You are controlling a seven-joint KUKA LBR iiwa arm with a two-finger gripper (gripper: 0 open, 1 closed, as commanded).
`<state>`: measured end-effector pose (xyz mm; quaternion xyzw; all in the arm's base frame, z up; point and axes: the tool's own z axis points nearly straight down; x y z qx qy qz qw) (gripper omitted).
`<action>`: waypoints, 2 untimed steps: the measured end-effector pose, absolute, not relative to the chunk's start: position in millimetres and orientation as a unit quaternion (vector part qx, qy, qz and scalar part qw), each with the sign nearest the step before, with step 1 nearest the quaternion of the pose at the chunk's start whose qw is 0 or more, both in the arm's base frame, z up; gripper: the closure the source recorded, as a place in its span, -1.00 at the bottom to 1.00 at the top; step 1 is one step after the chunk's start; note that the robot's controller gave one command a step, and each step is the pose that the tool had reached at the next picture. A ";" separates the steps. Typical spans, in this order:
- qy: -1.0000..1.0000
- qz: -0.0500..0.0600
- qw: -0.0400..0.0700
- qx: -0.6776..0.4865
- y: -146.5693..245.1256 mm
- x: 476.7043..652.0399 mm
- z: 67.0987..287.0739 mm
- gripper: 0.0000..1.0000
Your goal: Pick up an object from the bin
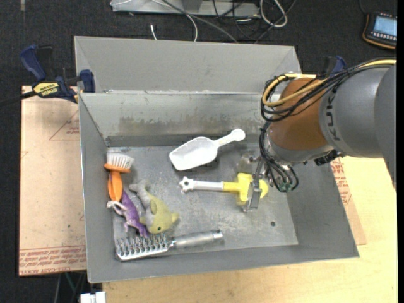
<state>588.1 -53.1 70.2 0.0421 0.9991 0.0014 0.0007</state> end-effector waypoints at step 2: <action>0.999 0.002 0.002 0.041 -51.9 588.7 70.4 1.00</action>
Offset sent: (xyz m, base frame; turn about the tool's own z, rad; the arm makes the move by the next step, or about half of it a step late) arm 0.0000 0.0001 0.0000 -0.0014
